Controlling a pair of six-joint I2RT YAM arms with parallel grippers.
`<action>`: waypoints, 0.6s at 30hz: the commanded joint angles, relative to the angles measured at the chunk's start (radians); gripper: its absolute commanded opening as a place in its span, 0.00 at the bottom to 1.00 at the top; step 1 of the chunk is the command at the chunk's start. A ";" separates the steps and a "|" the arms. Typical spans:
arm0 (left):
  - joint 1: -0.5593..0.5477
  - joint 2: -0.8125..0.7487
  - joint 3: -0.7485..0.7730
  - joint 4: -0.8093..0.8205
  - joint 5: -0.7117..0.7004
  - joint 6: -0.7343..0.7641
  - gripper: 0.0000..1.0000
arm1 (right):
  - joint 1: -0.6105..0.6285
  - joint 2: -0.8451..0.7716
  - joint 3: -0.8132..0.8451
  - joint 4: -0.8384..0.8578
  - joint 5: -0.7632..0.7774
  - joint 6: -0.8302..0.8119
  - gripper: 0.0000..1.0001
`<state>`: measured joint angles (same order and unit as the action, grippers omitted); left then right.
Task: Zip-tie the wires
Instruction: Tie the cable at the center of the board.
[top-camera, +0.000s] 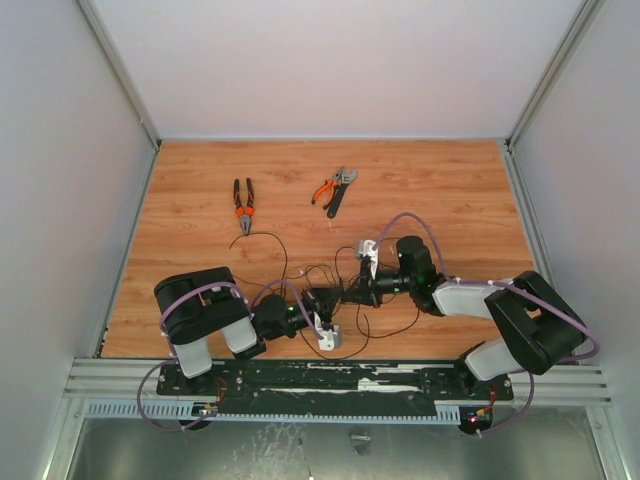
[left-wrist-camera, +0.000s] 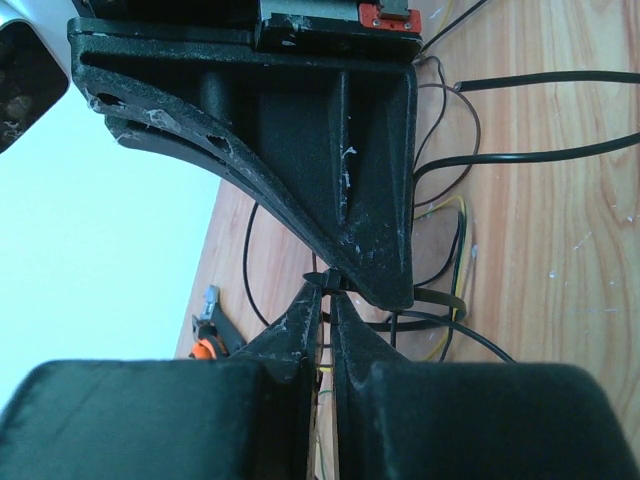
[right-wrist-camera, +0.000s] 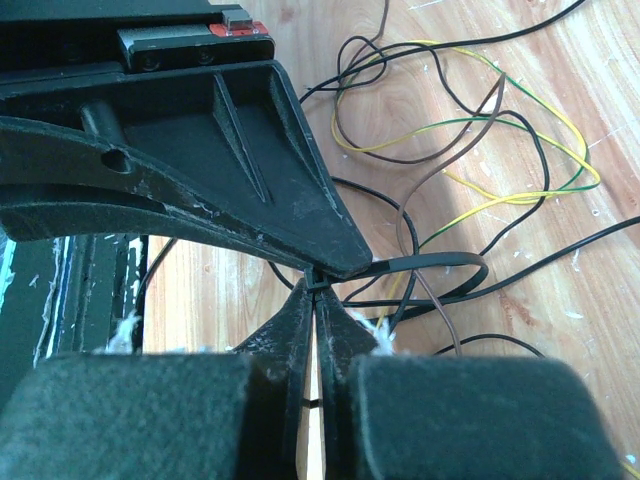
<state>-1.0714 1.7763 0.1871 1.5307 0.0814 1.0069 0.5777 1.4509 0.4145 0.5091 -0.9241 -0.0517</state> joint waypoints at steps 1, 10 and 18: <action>-0.025 -0.013 0.011 0.287 0.019 0.017 0.00 | 0.002 -0.005 0.032 0.012 -0.009 0.027 0.00; -0.036 -0.011 0.005 0.256 0.009 0.049 0.00 | -0.019 -0.006 0.059 0.000 -0.008 0.070 0.00; -0.046 -0.011 0.010 0.209 0.005 0.082 0.00 | -0.049 -0.026 0.069 -0.008 -0.001 0.104 0.00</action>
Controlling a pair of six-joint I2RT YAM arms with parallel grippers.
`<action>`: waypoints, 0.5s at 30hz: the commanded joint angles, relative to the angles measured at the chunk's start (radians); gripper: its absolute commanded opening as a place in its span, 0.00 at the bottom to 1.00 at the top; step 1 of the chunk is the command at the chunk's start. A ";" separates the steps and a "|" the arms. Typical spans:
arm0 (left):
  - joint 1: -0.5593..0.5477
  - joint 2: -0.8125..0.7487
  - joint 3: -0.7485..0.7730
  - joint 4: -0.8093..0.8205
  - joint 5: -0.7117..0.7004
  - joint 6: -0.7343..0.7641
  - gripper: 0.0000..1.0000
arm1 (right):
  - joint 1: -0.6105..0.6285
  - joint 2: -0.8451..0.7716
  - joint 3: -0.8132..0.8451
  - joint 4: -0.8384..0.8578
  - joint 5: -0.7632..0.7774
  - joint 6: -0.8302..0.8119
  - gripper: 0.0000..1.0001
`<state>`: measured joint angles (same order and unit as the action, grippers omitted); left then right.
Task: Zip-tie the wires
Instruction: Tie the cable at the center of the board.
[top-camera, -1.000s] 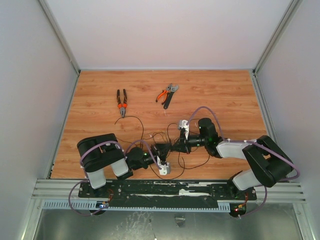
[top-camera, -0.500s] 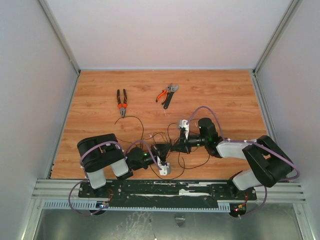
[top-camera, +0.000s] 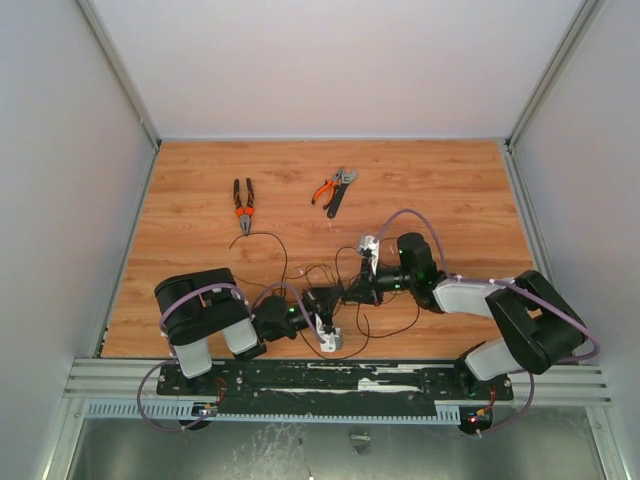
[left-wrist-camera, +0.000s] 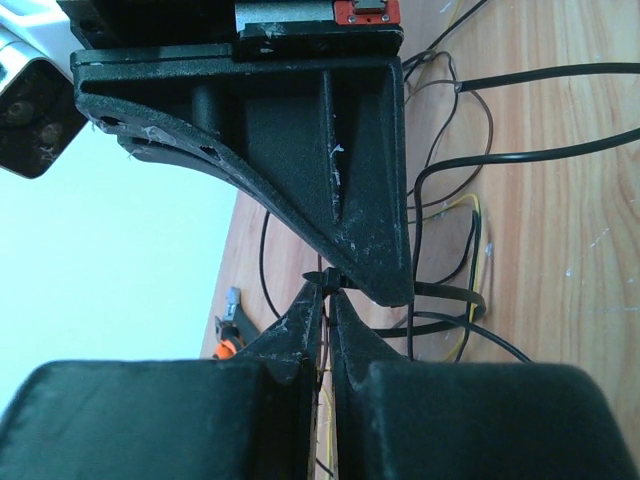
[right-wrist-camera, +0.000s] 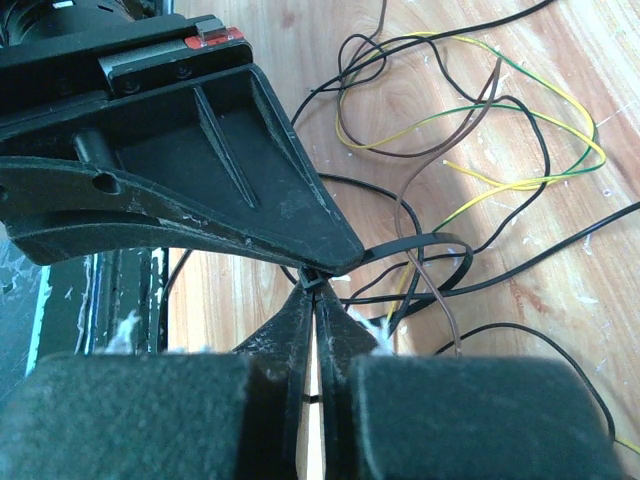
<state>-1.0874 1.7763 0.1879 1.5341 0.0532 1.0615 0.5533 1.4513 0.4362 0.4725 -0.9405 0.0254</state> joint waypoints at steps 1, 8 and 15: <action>-0.032 -0.009 0.010 0.203 0.033 0.030 0.00 | -0.027 -0.031 0.047 0.027 0.017 0.030 0.00; -0.040 0.001 0.018 0.172 0.025 0.050 0.00 | -0.035 -0.054 0.059 0.023 0.022 0.061 0.00; -0.043 0.010 0.022 0.192 -0.005 0.018 0.00 | -0.035 -0.054 0.064 -0.009 0.017 0.056 0.00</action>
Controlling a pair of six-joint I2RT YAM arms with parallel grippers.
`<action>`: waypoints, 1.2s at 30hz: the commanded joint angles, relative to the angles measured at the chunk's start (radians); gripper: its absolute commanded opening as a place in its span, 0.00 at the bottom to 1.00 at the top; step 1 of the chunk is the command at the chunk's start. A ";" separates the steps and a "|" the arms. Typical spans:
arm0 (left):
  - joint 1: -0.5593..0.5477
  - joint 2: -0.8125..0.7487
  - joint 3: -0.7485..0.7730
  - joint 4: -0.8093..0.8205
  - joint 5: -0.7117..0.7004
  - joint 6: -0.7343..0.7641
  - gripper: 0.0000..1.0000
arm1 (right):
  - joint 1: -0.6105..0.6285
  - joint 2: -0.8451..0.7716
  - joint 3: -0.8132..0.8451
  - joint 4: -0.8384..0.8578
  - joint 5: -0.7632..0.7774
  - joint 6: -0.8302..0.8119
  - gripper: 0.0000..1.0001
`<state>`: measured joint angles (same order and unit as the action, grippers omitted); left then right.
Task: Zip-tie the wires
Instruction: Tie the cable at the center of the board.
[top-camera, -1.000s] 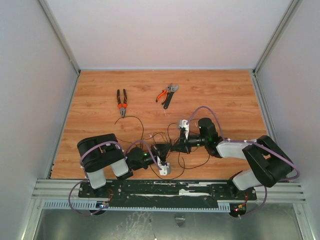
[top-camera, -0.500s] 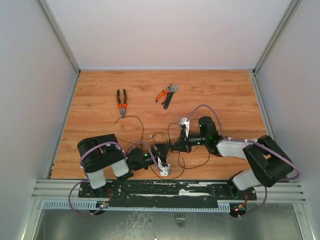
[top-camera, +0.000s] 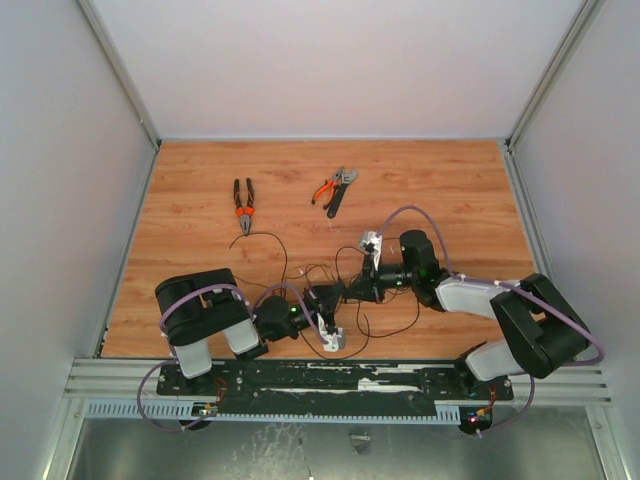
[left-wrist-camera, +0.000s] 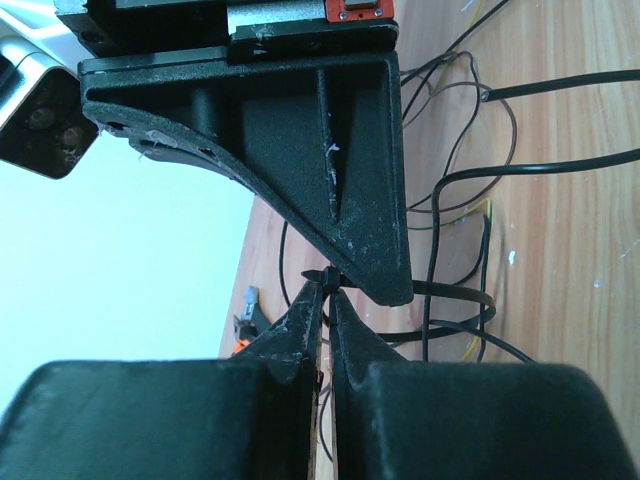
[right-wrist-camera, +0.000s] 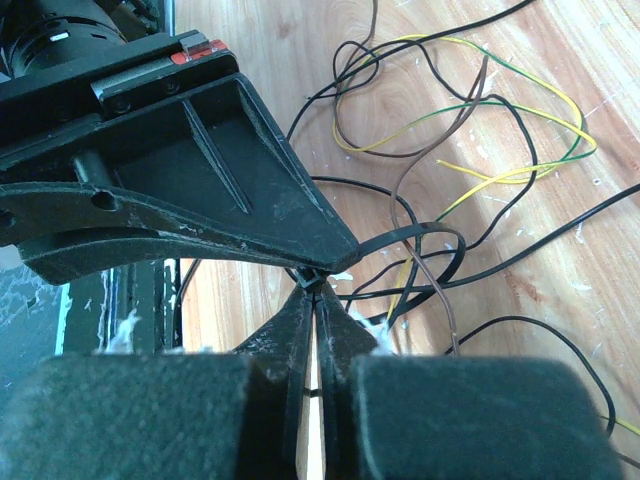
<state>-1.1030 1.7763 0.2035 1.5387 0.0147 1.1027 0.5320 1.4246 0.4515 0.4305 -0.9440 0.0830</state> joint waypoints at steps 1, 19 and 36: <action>-0.028 0.010 0.007 0.193 0.031 -0.034 0.00 | -0.015 -0.028 0.047 0.025 0.020 -0.010 0.00; -0.027 0.011 0.019 0.215 0.000 -0.097 0.00 | -0.003 -0.039 0.007 -0.006 0.043 -0.081 0.22; 0.000 0.033 0.002 0.286 -0.021 -0.174 0.00 | 0.010 -0.085 0.001 -0.071 0.079 -0.132 0.37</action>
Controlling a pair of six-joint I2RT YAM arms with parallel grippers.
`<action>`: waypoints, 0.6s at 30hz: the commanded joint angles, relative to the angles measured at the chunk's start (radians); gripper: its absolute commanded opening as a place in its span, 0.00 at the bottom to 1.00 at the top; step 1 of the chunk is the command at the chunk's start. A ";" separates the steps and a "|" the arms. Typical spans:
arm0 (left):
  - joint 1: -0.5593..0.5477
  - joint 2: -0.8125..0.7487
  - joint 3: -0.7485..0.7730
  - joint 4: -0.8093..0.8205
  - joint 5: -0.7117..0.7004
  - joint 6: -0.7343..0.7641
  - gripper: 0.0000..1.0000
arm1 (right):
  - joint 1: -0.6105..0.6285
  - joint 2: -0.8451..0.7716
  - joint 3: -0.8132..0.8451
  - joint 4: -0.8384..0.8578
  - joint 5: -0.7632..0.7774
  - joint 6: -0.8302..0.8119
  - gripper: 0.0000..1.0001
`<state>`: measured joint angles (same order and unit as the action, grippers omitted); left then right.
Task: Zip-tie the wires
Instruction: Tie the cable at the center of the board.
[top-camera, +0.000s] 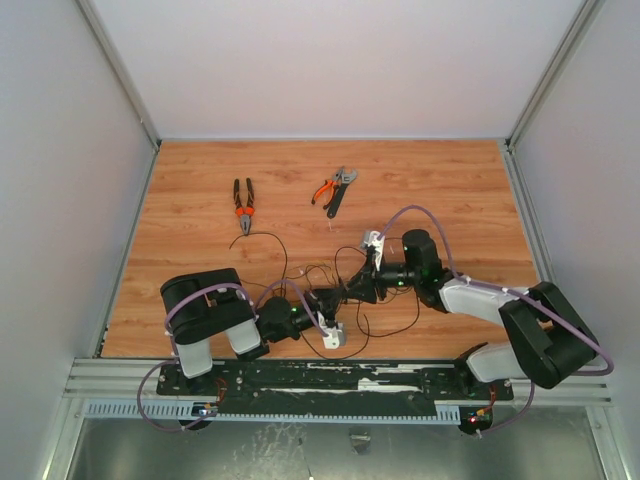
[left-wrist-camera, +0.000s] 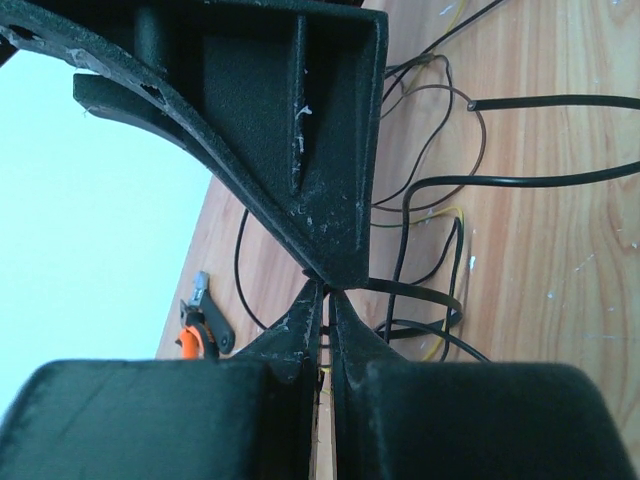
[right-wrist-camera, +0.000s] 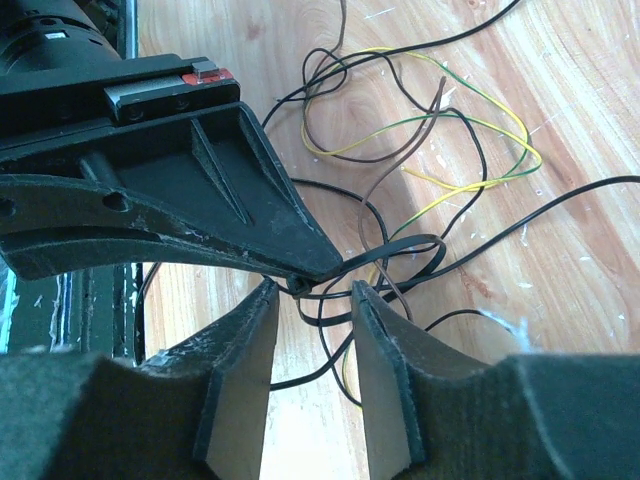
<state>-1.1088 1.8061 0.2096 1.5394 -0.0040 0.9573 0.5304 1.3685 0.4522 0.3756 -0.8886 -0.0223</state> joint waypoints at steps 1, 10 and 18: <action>0.008 0.003 -0.005 0.285 -0.003 -0.031 0.00 | 0.011 -0.035 0.001 -0.020 0.027 -0.029 0.38; 0.015 -0.008 -0.004 0.273 0.004 -0.042 0.00 | 0.011 -0.091 0.056 -0.089 0.039 -0.043 0.47; 0.019 -0.026 -0.005 0.255 0.006 -0.044 0.00 | 0.040 -0.052 0.112 -0.161 0.056 -0.046 0.44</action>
<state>-1.1004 1.8046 0.2092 1.5394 -0.0032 0.9325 0.5457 1.2995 0.5213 0.2596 -0.8558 -0.0544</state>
